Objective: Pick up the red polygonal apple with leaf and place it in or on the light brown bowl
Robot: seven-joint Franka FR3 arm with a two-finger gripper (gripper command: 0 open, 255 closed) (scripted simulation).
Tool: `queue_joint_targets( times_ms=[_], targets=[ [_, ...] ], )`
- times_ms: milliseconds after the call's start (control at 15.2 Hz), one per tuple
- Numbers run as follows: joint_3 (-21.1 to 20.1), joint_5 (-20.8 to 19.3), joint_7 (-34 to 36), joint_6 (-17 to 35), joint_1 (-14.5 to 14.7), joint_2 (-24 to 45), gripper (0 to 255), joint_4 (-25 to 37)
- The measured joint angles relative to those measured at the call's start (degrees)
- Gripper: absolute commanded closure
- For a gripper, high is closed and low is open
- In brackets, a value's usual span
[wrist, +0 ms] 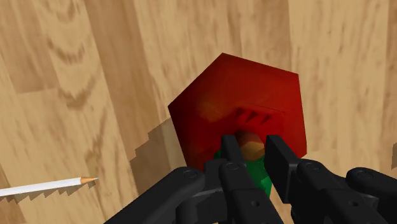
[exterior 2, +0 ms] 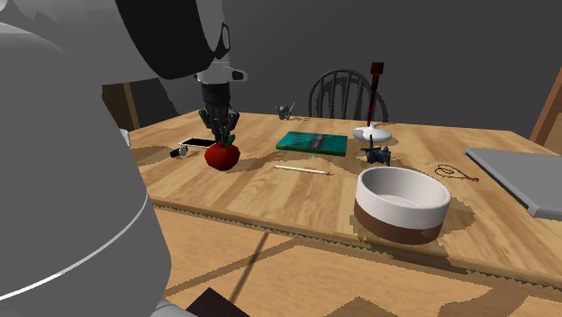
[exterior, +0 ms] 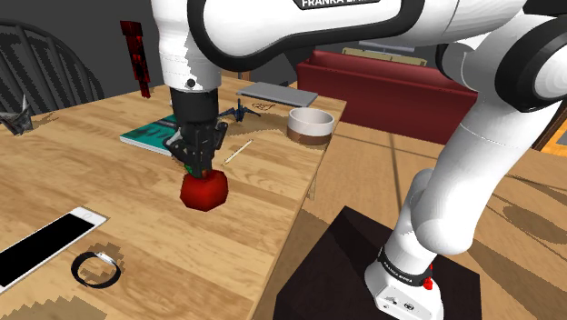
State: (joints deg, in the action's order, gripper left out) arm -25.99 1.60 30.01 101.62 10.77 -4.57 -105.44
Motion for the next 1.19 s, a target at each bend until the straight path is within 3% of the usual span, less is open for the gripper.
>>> queue_joint_targets(
  times_ms=[1188],
  targets=[
    [-0.17, -0.95, 0.63, -12.79, 0.02, 2.11, 255, 14.47]
  ],
)
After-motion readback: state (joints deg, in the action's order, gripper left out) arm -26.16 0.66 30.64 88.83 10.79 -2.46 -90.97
